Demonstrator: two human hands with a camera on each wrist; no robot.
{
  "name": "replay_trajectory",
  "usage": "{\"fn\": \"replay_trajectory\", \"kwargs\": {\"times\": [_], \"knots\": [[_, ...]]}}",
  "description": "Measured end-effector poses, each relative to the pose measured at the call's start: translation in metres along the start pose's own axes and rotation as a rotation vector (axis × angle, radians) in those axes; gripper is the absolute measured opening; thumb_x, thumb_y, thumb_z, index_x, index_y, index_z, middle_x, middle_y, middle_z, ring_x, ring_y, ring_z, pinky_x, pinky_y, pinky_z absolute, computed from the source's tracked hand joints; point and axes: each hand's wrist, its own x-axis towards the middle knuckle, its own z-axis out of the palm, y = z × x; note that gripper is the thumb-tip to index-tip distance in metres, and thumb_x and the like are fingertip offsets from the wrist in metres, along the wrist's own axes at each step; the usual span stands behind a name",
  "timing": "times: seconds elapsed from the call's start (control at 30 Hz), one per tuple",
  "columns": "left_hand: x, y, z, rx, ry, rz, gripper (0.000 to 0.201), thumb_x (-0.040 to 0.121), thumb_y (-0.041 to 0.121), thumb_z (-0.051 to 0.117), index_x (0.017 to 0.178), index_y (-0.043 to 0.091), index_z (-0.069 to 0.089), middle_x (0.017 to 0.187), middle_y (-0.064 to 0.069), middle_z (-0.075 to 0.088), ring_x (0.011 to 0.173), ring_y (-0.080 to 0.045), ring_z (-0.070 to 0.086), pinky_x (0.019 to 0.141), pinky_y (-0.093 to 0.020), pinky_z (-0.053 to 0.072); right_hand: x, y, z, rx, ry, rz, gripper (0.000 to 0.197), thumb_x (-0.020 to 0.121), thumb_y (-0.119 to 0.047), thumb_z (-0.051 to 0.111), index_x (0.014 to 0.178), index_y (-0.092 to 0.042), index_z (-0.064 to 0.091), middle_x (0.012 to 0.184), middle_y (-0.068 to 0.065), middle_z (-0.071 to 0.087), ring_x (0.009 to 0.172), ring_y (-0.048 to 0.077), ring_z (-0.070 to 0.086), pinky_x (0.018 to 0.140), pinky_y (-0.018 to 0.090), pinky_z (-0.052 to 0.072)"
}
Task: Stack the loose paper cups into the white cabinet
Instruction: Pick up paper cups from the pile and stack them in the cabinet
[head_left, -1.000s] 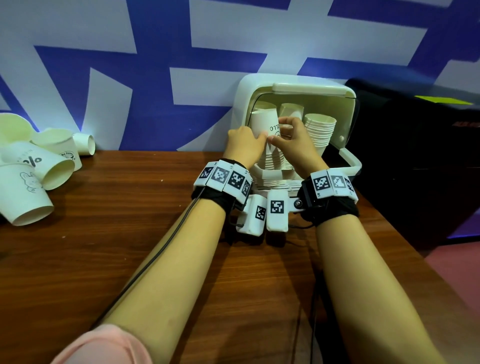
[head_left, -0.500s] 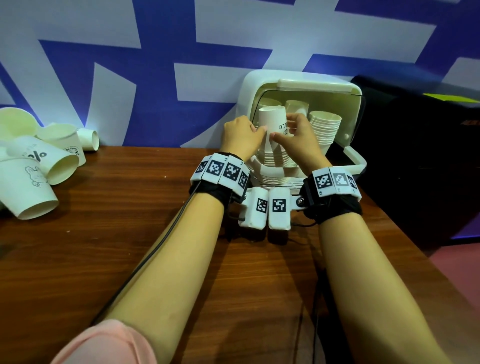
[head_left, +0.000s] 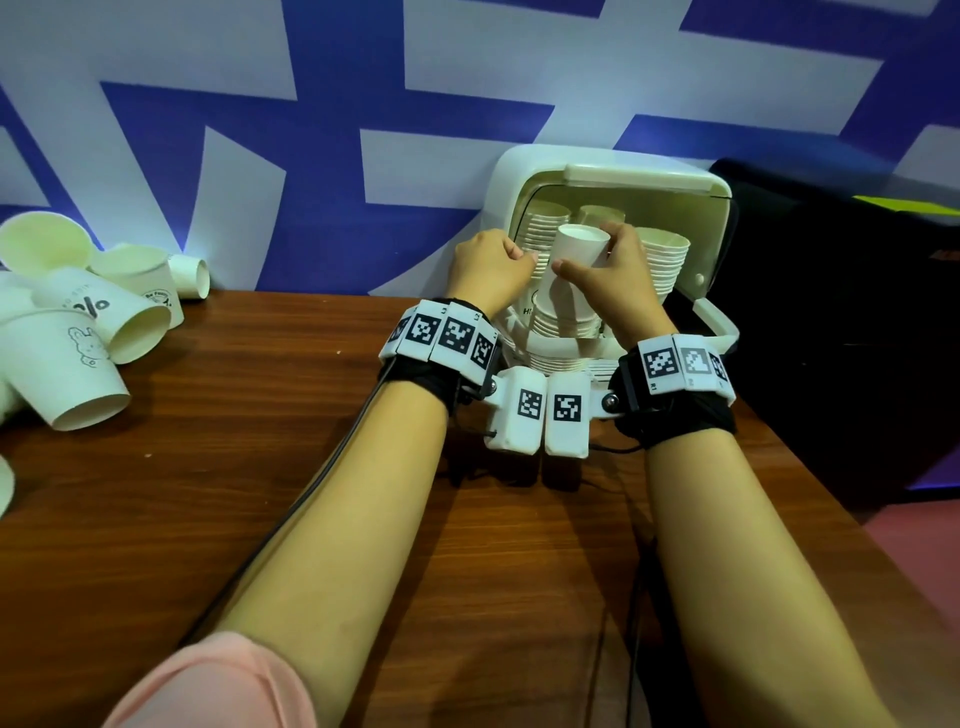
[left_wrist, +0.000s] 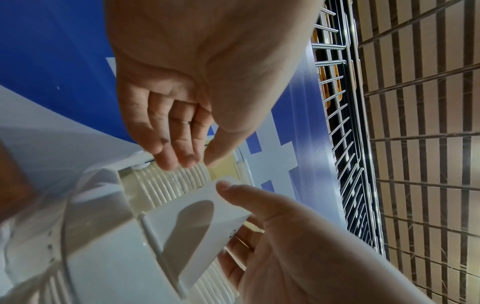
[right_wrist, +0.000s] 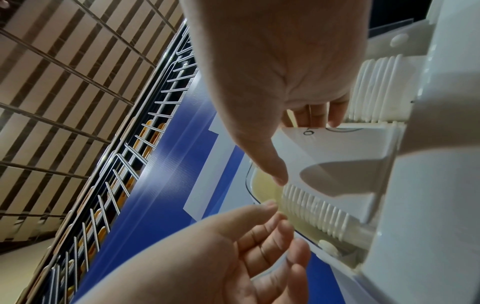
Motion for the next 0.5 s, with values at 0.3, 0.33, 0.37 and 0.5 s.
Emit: {"fn": "replay_trajectory", "kwargs": {"times": [0.3, 0.33, 0.37, 0.5], "knots": [[-0.011, 0.010, -0.015, -0.037, -0.051, -0.008, 0.019, 0.092, 0.026, 0.058, 0.079, 0.014, 0.065, 0.091, -0.009, 0.073, 0.082, -0.018, 0.070, 0.082, -0.031, 0.056, -0.005, -0.018, -0.008, -0.130, 0.029, -0.083, 0.070, 0.080, -0.033, 0.075, 0.138, -0.017, 0.040, 0.140, 0.009, 0.036, 0.132, 0.026, 0.032, 0.112, 0.044, 0.030], [-0.012, 0.011, -0.018, -0.051, -0.062, -0.013, 0.019, 0.092, 0.027, 0.058, 0.078, 0.015, 0.064, 0.090, -0.007, 0.073, 0.077, -0.016, 0.069, 0.078, -0.030, 0.056, -0.007, -0.022, -0.007, -0.146, 0.029, -0.101, 0.069, 0.080, -0.034, 0.074, 0.138, -0.018, 0.040, 0.141, 0.009, 0.035, 0.132, 0.026, 0.030, 0.112, 0.045, 0.030], [-0.014, 0.012, -0.022, -0.060, -0.077, -0.018, 0.019, 0.092, 0.028, 0.059, 0.077, 0.017, 0.063, 0.088, -0.004, 0.072, 0.073, -0.013, 0.069, 0.071, -0.027, 0.056, -0.009, -0.027, -0.006, -0.158, 0.029, -0.115, 0.068, 0.080, -0.035, 0.074, 0.137, -0.019, 0.041, 0.141, 0.009, 0.035, 0.133, 0.026, 0.029, 0.113, 0.045, 0.029], [-0.024, 0.017, -0.047, -0.081, -0.094, -0.034, 0.014, 0.093, 0.029, 0.060, 0.088, 0.016, 0.064, 0.081, 0.004, 0.066, 0.061, -0.005, 0.063, 0.045, -0.012, 0.046, -0.022, -0.047, 0.005, -0.162, 0.015, -0.183, 0.061, 0.082, -0.033, 0.072, 0.134, -0.018, 0.045, 0.139, 0.009, 0.037, 0.134, 0.027, 0.029, 0.113, 0.045, 0.026]]}}
